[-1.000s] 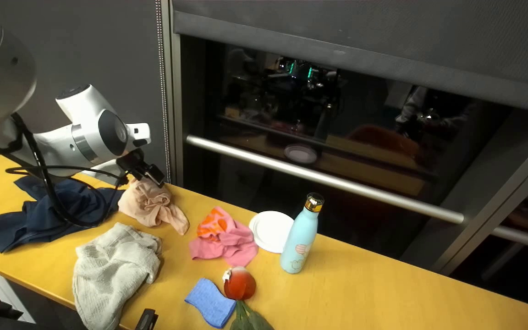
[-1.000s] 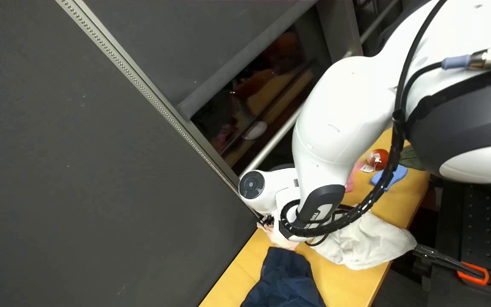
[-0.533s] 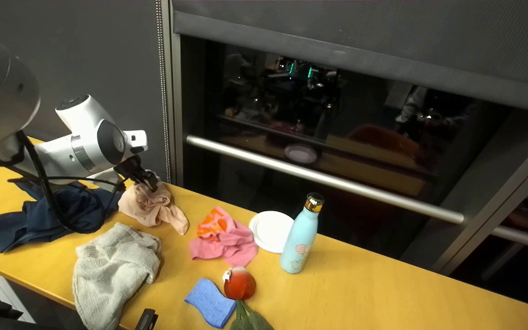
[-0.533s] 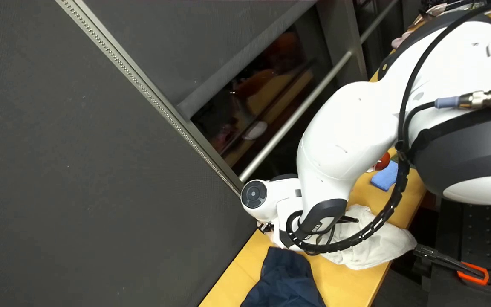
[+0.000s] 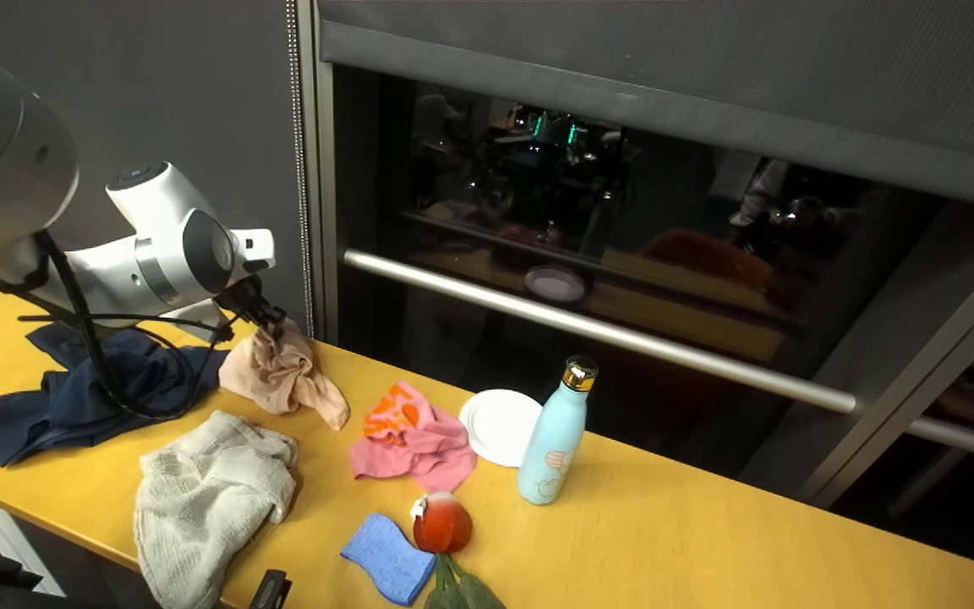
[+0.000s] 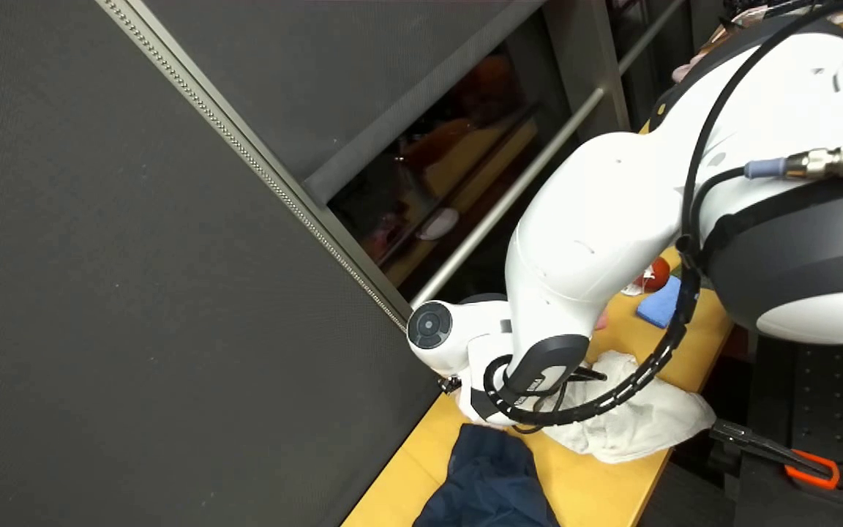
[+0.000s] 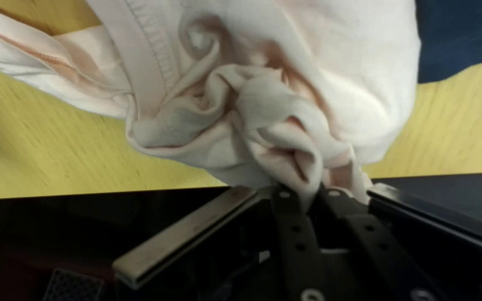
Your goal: Pile the towel and t-shirts together.
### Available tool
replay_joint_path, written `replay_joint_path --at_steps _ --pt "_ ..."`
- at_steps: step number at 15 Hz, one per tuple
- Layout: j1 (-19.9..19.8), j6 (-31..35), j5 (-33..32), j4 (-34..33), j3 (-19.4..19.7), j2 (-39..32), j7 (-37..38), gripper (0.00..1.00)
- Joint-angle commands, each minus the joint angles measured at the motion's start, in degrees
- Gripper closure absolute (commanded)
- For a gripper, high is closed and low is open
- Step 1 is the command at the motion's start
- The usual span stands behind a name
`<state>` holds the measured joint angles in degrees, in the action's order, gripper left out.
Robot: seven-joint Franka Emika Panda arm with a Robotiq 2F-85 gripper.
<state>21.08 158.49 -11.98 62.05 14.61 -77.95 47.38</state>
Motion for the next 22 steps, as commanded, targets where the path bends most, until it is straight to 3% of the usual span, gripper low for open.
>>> replay_joint_path --at_steps 1,5,6,9,13,16,18,21,22 --pt "-2.6 -1.2 1.2 0.8 -2.9 4.6 -2.6 0.98" --pt "-6.6 -1.2 1.7 0.9 -9.1 11.0 -8.0 0.98" --pt "-6.9 -0.8 4.3 0.7 -10.6 12.4 -11.7 0.98" --pt "-10.3 -2.2 9.5 1.1 -19.8 17.6 -23.9 0.98" --pt "-13.1 -9.0 17.1 -1.7 -29.7 20.9 -37.6 0.98" --pt "-15.7 -16.6 18.3 -4.6 -37.6 20.3 -43.5 0.98" --pt "-16.8 -22.5 19.3 -6.1 -40.9 19.3 -46.7 0.98" --pt "-17.7 -32.8 19.8 -7.6 -42.7 17.0 -49.1 0.98" --pt "-15.7 -36.3 23.7 -8.8 -39.3 16.3 -51.3 0.98"
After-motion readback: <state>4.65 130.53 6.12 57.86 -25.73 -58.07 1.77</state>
